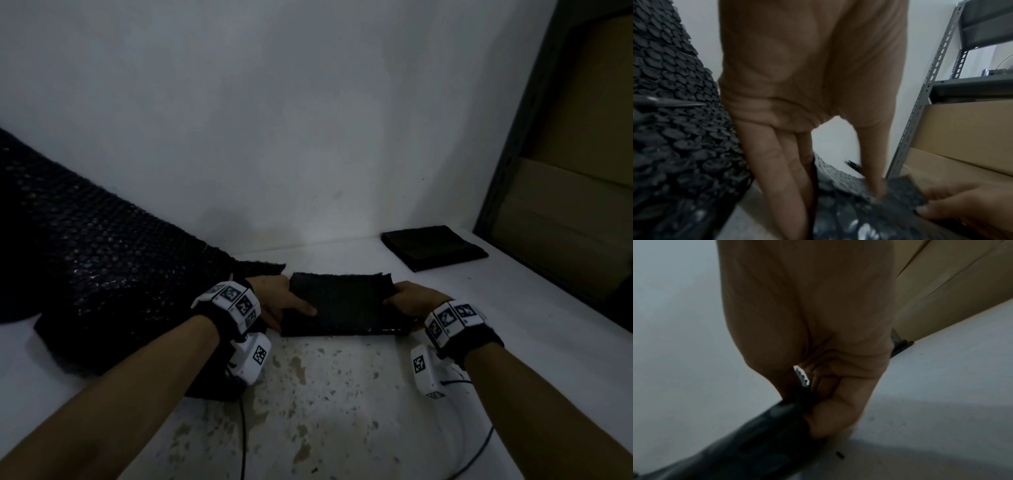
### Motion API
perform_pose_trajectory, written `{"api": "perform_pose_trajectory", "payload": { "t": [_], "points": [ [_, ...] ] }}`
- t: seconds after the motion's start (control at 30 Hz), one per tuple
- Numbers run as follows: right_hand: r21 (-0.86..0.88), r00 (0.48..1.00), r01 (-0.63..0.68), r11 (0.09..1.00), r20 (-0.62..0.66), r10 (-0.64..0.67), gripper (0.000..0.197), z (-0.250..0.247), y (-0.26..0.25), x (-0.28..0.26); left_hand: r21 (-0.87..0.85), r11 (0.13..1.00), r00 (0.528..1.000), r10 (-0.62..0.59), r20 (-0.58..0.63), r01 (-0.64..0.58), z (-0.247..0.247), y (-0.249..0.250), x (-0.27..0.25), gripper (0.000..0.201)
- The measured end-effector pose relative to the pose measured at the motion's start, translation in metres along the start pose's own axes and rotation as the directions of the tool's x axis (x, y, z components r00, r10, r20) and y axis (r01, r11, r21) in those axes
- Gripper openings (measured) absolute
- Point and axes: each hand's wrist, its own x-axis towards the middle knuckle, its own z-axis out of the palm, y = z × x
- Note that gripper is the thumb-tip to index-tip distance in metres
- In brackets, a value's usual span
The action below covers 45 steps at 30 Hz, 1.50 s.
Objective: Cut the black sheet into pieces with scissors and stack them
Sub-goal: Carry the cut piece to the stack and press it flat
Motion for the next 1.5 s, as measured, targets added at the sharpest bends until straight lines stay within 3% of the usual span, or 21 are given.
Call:
{"api": "perform_pose_trajectory", "payload": {
  "t": [0.17, 0.27, 0.47, 0.53, 0.63, 0.73, 1.0, 1.1, 1.17, 1.3, 1.5],
  "points": [
    [-0.095, 0.994, 0.088, 0.992, -0.055, -0.094, 0.036, -0.001, -0.008, 0.007, -0.044, 0.998, 0.999, -0.039, 0.0, 0.039, 0.0, -0.003, 0.002, 0.03],
    [-0.123, 0.982, 0.152, 0.981, -0.094, -0.164, 0.04, -0.002, -0.01, 0.014, -0.006, 1.0, 0.996, 0.011, -0.083, -0.011, 0.004, -0.005, 0.004, 0.01],
    [-0.153, 0.956, 0.23, 0.961, -0.147, -0.252, 0.041, 0.007, -0.008, 0.023, -0.027, 0.999, 0.99, 0.014, -0.14, -0.018, 0.008, -0.004, 0.003, 0.018],
    [-0.191, 0.96, 0.212, 0.958, -0.141, -0.241, 0.041, 0.009, -0.01, 0.025, -0.032, 0.999, 0.991, -0.001, -0.132, -0.004, 0.007, -0.004, 0.005, 0.007],
    [-0.228, 0.969, 0.171, 0.959, -0.136, -0.205, 0.041, 0.01, -0.012, 0.027, -0.056, 0.998, 0.993, -0.035, -0.113, 0.029, 0.004, -0.004, 0.009, 0.023],
    [-0.248, 0.973, 0.125, 0.961, -0.158, -0.168, 0.041, 0.01, -0.011, 0.03, 0.003, 1.0, 0.997, -0.02, -0.073, 0.021, 0.004, -0.003, 0.011, 0.018],
    [-0.192, 0.99, 0.032, 0.981, -0.129, -0.057, 0.043, 0.004, -0.011, 0.028, 0.053, 0.998, 0.993, -0.018, -0.113, 0.024, 0.005, 0.003, 0.011, 0.02],
    [-0.161, 0.995, 0.011, 0.987, -0.091, -0.026, 0.028, 0.001, -0.009, 0.027, 0.041, 0.999, 0.991, -0.015, -0.131, 0.02, 0.006, 0.001, 0.014, 0.03],
    [-0.161, 0.996, -0.001, 0.987, -0.093, -0.014, 0.023, -0.001, -0.007, 0.027, -0.01, 1.0, 0.992, -0.017, -0.125, 0.016, 0.006, 0.0, 0.013, 0.024],
    [-0.207, 0.994, -0.006, 0.978, -0.109, -0.017, 0.035, -0.001, -0.009, 0.023, -0.005, 1.0, 0.992, -0.017, -0.126, 0.016, 0.007, 0.002, 0.013, 0.026],
    [-0.237, 0.989, -0.021, 0.971, -0.147, -0.014, 0.034, 0.002, -0.012, 0.016, 0.116, 0.993, 0.986, 0.031, -0.161, -0.012, 0.008, 0.001, 0.022, 0.036]
  ]
}}
